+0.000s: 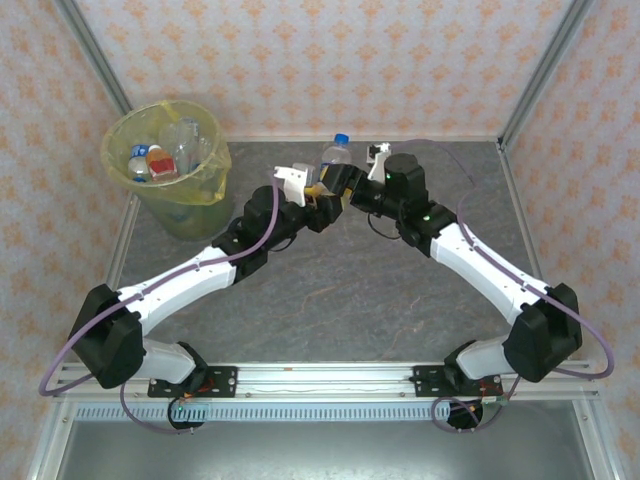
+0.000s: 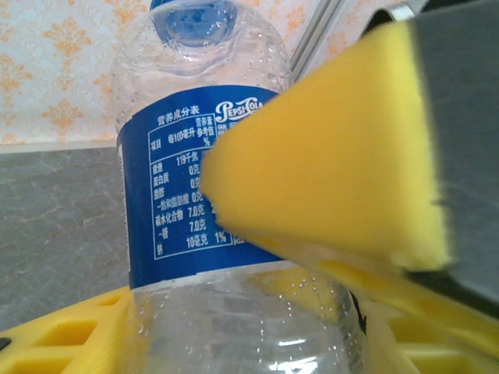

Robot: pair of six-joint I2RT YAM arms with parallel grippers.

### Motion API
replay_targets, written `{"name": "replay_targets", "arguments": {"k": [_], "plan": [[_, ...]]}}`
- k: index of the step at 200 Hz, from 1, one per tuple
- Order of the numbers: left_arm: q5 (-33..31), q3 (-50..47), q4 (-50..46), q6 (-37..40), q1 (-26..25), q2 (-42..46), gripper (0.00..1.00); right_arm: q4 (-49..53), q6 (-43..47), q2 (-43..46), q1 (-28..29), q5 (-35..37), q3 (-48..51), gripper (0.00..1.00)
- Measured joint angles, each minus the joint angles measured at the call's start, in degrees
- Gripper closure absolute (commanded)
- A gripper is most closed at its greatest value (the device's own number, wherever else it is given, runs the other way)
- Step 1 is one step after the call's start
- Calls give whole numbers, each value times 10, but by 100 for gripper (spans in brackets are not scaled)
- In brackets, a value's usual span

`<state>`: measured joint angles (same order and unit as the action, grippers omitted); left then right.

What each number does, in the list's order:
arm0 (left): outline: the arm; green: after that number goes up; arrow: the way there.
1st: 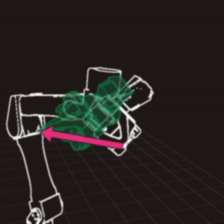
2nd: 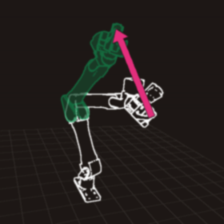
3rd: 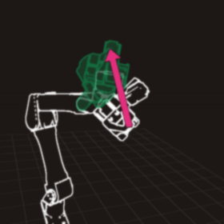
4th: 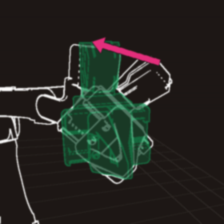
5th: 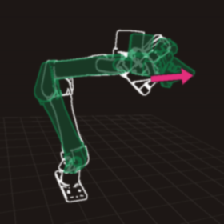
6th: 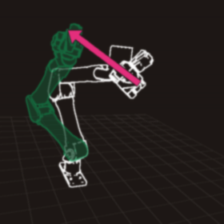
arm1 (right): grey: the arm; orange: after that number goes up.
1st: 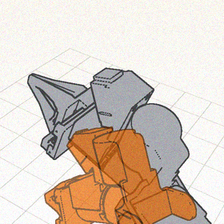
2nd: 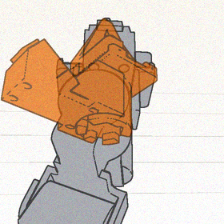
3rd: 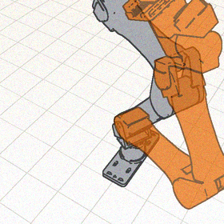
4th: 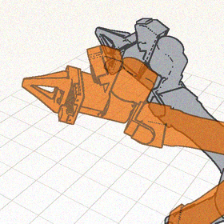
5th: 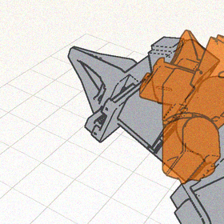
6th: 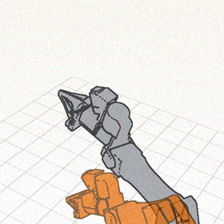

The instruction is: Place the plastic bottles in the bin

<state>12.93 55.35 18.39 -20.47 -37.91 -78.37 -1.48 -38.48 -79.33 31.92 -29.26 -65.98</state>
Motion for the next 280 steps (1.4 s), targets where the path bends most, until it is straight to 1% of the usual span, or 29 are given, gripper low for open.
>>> {"name": "replay_targets", "arguments": {"k": [13,33,49,61,71,99,113,143,187,229,252,280], "plan": [[0,1,0,2,-4,-1,49,4,2,-1,-1,-1,0,30],[2,2,-3,7,-7,-2,49,6,7,-1,-2,-3,-1,40],[2,6,-9,11,-7,-3,47,7,9,-2,-2,-4,-3,41],[2,8,-11,13,-7,-4,43,7,10,-2,-2,-3,-4,45],[2,9,-14,16,-7,-5,40,9,12,-2,-2,-3,-5,45],[3,28,-50,24,-7,-8,26,20,20,-2,-3,5,-9,45],[1,38,-72,25,-6,-8,24,26,30,-2,-3,13,-14,46],[8,71,-138,24,0,-8,24,41,54,-2,-2,26,-22,48],[79,108,-204,8,32,-7,27,49,91,-2,-1,60,-25,48],[101,138,-261,22,48,1,28,49,101,1,-2,79,-20,47],[136,160,-293,23,71,2,31,43,103,1,0,85,-20,47],[156,201,-280,4,115,2,30,71,122,2,7,90,-15,47]]}}
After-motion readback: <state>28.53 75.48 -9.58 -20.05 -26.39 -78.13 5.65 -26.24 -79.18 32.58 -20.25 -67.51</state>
